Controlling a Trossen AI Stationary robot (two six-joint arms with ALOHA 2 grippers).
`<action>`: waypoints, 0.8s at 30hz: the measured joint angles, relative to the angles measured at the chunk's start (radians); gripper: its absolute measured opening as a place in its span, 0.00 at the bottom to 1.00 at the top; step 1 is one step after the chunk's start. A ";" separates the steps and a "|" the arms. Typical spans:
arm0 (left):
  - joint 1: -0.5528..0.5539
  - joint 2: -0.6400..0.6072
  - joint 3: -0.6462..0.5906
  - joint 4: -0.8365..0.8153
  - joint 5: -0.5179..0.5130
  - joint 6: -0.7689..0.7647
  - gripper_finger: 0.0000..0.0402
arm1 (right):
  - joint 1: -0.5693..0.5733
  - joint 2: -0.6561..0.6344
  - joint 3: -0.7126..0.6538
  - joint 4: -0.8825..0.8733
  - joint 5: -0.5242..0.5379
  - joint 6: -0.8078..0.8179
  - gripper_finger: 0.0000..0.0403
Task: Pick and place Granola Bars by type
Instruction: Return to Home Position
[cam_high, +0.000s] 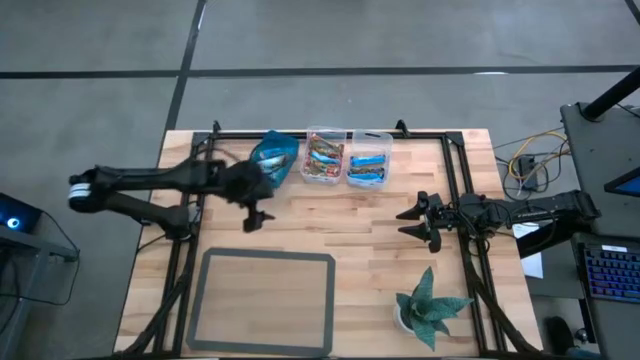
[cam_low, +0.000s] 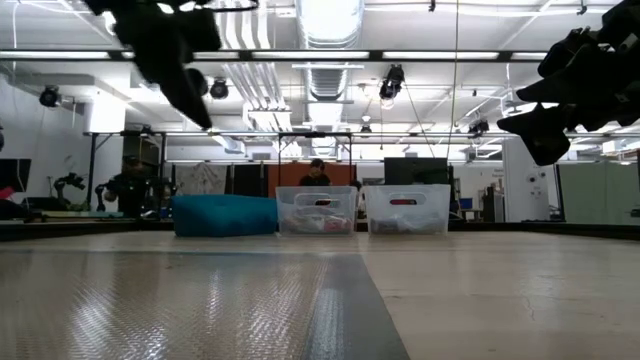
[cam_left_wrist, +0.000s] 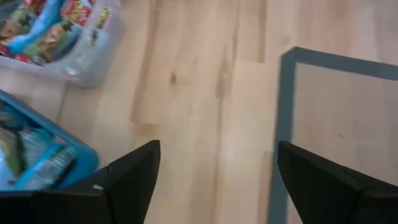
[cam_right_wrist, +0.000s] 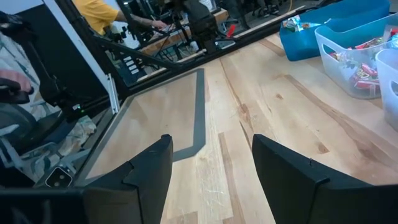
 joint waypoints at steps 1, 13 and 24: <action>-0.011 -0.034 -0.033 0.015 0.000 -0.011 0.75 | 0.000 0.000 0.000 0.000 0.000 0.000 0.52; -0.153 -0.386 -0.387 0.328 0.030 -0.161 0.75 | 0.000 0.000 0.000 0.000 -0.001 0.000 0.52; -0.193 -0.693 -0.722 0.570 0.029 -0.265 0.75 | 0.000 0.000 0.000 0.000 0.000 0.000 0.52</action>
